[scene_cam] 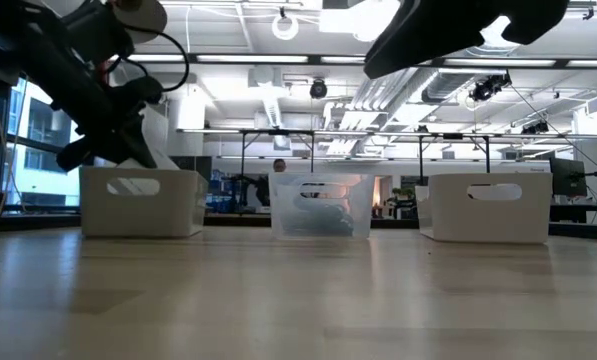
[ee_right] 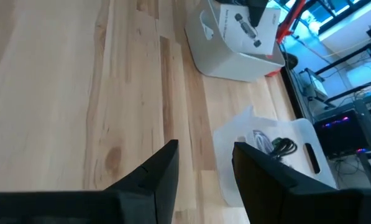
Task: Pick and place items into bin
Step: Put the white card reader box into the gray bin, then return to Home Position
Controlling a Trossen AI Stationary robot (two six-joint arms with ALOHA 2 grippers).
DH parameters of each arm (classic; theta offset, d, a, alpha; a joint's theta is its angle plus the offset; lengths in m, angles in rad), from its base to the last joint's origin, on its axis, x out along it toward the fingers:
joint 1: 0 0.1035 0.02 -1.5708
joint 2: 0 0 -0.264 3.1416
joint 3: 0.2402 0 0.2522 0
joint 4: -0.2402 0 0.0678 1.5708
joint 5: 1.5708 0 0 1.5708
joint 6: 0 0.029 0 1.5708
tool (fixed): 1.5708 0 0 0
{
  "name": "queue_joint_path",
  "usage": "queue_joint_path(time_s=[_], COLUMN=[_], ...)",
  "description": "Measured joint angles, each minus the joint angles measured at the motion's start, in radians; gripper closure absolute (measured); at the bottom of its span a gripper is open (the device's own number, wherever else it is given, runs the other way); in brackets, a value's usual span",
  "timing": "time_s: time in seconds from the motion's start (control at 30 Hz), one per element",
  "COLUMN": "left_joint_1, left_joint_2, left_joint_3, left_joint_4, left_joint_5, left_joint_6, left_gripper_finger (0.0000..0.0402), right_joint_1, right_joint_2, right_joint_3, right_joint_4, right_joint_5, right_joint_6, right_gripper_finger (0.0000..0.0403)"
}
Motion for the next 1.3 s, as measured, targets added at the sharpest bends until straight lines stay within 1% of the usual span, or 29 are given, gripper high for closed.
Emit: queue_joint_path(time_s=[0.13,0.27,0.43,0.63,0.83,1.03,1.3], left_joint_1=[0.034,0.036,0.036,0.036,0.036,0.036,0.036], left_joint_2=[0.001,0.003,0.012,0.025,0.047,0.046,0.046], left_joint_3=[0.000,-0.002,-0.005,-0.006,-0.005,-0.001,0.036], left_joint_4=[-0.001,-0.013,-0.036,-0.025,-0.004,0.036,0.020], left_joint_5=[0.024,0.019,0.014,0.014,0.020,0.028,0.028], left_joint_6=[0.023,0.032,0.060,0.073,0.079,0.113,0.165], left_gripper_finger=[0.0370,0.0347,0.0294,0.0224,0.0176,0.0152,0.0149], right_joint_1=[0.005,0.005,0.005,0.004,0.002,0.001,0.001], right_joint_2=[0.000,0.000,0.000,0.000,0.000,0.000,0.000], right_joint_3=[0.000,0.000,0.000,0.000,0.000,0.000,0.000], right_joint_4=[-0.030,-0.060,-0.065,-0.068,-0.068,-0.069,-0.068], right_joint_5=[0.001,0.001,0.001,0.002,0.019,0.015,0.015], right_joint_6=[0.032,0.067,0.073,0.067,0.059,0.059,0.060], right_gripper_finger=[0.0261,0.0261,0.0261,0.0261,0.0261,0.0261,0.0261])
